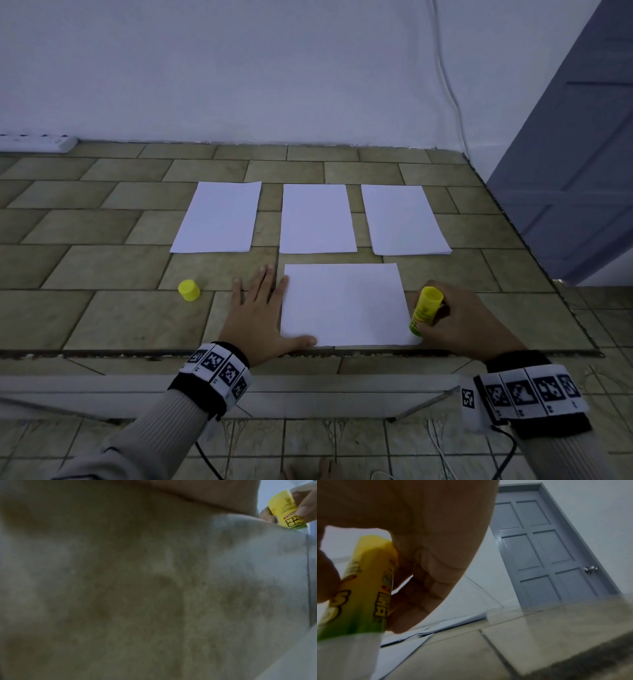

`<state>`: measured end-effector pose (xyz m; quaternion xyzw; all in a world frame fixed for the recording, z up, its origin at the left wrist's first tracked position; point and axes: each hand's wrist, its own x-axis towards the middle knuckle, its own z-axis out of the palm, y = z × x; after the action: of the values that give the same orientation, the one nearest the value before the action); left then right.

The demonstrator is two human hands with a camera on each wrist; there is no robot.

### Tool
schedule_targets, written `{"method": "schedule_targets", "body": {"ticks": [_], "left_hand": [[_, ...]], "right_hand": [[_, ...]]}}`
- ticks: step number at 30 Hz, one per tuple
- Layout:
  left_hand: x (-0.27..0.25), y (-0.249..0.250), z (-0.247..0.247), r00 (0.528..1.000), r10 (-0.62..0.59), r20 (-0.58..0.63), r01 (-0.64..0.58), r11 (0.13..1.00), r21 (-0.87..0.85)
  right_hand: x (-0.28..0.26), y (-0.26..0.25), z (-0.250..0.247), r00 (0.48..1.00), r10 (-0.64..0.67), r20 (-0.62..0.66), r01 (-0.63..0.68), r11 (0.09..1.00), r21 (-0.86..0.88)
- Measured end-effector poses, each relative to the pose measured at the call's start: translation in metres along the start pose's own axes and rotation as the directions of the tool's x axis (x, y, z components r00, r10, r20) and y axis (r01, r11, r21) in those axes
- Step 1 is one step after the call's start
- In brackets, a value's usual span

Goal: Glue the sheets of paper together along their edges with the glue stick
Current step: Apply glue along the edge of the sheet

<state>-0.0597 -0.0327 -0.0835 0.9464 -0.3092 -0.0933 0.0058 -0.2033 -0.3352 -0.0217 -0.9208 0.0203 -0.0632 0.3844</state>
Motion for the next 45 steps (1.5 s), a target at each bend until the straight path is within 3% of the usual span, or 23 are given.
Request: {"method": "schedule_targets", "body": {"ticks": [4,11,15,23,30,37,45], "left_hand": [[0.0,0.0,0.0,1.0,0.0,0.0,0.0,1.0,0.003],[0.0,0.001,-0.001,1.0,0.006,-0.002,-0.006,1.0,0.005],[0.0,0.001,0.0,0.999,0.027,-0.019,-0.028,1.0,-0.01],[0.003,-0.005,0.01,0.993,0.096,-0.066,-0.099,0.994,-0.046],[0.002,-0.003,0.005,0.996,0.055,-0.065,-0.056,0.998,-0.022],[0.0,-0.002,0.002,0.998,0.037,-0.058,-0.038,0.999,-0.022],[0.0,-0.002,0.003,0.998,0.037,-0.052,-0.039,0.998,-0.042]], "right_hand": [[0.009,-0.023,0.014,0.994,-0.1,-0.04,0.101,0.995,0.02],[0.049,-0.072,0.073,0.969,-0.204,0.138,0.186,0.973,0.135],[0.062,-0.093,0.097,0.944,-0.255,0.21,0.241,0.966,0.09],[0.075,-0.1,0.112,0.902,-0.237,0.36,0.254,0.967,-0.001],[0.116,-0.098,0.1,0.903,-0.246,0.352,0.277,0.96,-0.04],[0.157,-0.094,0.1,0.945,-0.108,0.308,0.159,0.977,-0.146],[0.141,-0.084,0.085,0.983,-0.035,0.18,0.05,0.995,-0.082]]}}
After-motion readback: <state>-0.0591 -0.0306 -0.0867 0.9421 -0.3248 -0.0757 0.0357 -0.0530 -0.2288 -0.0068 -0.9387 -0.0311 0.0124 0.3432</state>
